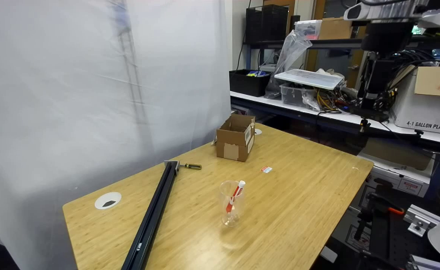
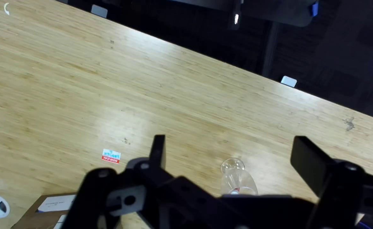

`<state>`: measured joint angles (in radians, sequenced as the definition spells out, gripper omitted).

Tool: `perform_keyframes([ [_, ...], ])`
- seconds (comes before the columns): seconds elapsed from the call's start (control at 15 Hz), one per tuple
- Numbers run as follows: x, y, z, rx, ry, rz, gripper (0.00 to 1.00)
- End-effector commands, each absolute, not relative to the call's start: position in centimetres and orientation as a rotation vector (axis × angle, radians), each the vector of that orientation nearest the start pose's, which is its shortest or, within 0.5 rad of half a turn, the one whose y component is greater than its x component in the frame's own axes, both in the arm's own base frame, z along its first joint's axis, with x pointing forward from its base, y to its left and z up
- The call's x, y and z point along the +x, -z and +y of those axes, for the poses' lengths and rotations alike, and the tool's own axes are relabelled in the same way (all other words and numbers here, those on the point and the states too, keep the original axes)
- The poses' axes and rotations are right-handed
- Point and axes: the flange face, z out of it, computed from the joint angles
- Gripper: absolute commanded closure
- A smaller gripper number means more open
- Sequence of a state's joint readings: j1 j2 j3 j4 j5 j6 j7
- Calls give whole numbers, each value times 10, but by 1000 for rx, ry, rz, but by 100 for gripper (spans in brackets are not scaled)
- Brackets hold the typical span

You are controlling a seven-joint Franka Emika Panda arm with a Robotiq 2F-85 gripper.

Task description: Remove the marker from the glass and put it on the table.

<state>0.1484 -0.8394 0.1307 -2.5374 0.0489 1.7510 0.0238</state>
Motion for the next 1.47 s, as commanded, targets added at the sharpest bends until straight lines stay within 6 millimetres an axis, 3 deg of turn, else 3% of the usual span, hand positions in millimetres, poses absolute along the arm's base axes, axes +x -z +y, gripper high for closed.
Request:
perform_keyframes([
  [0.0, 300, -538, 93, -3169, 82, -358, 0],
  [0.2, 326, -547, 95, -3193, 78, -468, 0],
  [0.4, 377, -562, 97, -3232, 70, -620, 0],
  [0.6, 426, -567, 114, -3228, 65, -734, 0],
  [0.8, 467, -555, 144, -3189, 3, -829, 0],
  [1.07, 498, -526, 186, -3119, -73, -965, 0],
  [1.27, 512, -506, 200, -3074, -100, -1040, 0],
  [1.4, 519, -494, 197, -3065, -130, -1053, 0],
])
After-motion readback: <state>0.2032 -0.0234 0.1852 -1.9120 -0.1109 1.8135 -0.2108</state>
